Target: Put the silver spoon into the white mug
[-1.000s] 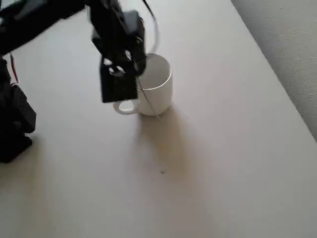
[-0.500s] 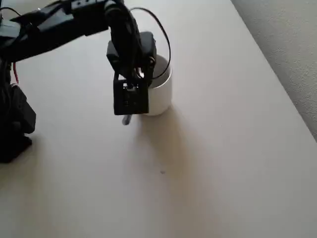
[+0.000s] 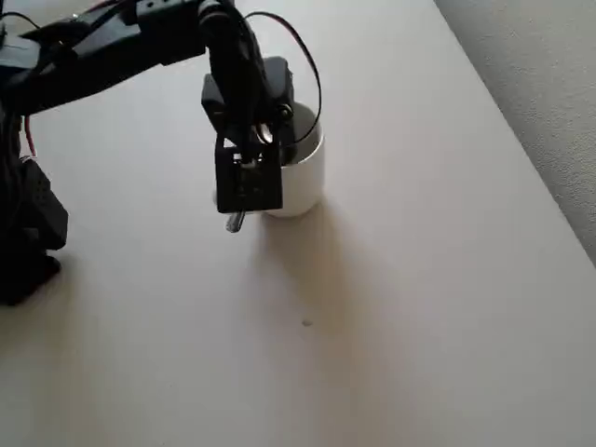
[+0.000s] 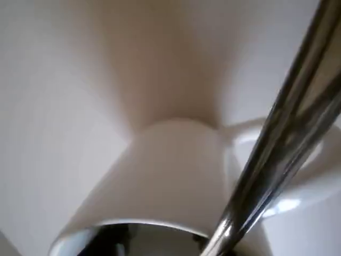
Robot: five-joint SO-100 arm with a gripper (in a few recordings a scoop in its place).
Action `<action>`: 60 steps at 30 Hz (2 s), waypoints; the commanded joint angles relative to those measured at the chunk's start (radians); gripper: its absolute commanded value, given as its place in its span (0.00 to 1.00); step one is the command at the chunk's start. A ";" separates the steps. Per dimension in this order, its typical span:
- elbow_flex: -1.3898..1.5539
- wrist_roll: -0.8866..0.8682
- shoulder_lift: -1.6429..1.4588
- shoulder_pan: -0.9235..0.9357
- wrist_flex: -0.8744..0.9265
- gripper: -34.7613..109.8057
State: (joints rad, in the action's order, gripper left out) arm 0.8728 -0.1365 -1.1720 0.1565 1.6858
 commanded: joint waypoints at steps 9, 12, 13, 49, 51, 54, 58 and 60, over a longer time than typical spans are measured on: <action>-0.048 0.069 -0.006 0.071 -0.014 0.35; -0.067 0.083 0.000 0.091 -0.014 0.35; -0.074 0.086 0.000 0.097 -0.014 0.35; -0.158 0.107 -0.049 0.006 0.100 0.35; -0.158 0.120 -0.055 0.006 0.104 0.37; -0.158 0.138 -0.054 0.015 0.101 0.37; -0.186 0.170 -0.029 0.049 0.095 0.41; -0.192 0.189 -0.029 0.061 0.095 0.43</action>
State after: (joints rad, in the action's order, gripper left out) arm 0.7532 0.0215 -1.1336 0.1871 1.7902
